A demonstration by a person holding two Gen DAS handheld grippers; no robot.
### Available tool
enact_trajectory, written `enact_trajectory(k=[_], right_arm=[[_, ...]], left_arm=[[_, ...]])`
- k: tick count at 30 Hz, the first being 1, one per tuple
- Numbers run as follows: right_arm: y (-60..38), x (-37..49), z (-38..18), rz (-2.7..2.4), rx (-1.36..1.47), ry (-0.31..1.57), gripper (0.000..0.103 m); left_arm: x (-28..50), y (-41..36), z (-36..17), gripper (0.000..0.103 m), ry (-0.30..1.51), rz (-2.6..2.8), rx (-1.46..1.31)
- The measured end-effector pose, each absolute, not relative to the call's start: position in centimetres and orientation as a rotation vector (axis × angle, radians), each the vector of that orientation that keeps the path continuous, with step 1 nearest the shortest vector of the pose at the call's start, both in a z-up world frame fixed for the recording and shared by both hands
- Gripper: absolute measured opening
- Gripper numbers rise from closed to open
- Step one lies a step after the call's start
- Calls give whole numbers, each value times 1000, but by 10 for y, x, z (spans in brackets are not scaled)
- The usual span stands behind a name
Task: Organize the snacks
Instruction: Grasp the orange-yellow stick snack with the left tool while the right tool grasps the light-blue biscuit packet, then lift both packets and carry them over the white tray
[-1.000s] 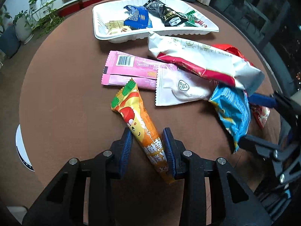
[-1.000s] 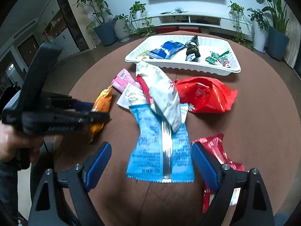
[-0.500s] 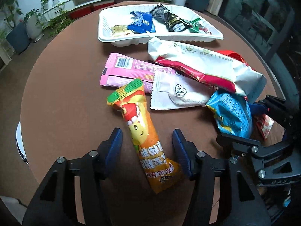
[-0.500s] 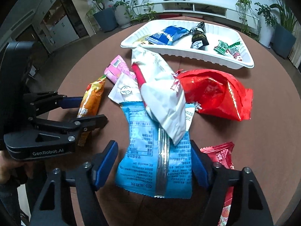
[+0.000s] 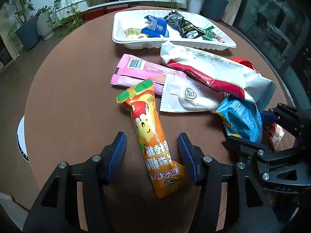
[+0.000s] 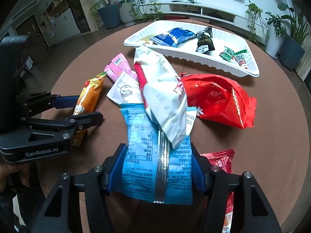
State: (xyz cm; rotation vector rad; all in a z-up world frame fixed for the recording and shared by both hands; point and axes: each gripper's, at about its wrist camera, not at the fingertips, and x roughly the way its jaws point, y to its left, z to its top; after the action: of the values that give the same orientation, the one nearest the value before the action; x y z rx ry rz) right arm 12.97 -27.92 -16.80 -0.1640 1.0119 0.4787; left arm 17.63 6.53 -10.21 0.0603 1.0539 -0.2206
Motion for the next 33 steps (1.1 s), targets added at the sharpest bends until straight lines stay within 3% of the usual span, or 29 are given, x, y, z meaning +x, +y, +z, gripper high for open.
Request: enact_trajectory(k=[2, 4, 9, 13, 33], right_arm=[[-278, 129, -168, 472, -179, 1011, 63], [-276, 128, -168, 467, -191, 1007, 62], [-276, 125, -167, 470, -195, 1008, 54], [-277, 124, -167, 475, -187, 1008, 49], [-290, 107, -160, 535, -30, 1037, 44]], left_arm=[[175, 67, -102, 45, 1050, -215, 58], [174, 70, -101, 26, 1042, -216, 46], [171, 70, -100, 25, 1035, -224, 54], [170, 69, -100, 18, 1037, -238, 59], [134, 65, -100, 17, 1040, -346, -44]])
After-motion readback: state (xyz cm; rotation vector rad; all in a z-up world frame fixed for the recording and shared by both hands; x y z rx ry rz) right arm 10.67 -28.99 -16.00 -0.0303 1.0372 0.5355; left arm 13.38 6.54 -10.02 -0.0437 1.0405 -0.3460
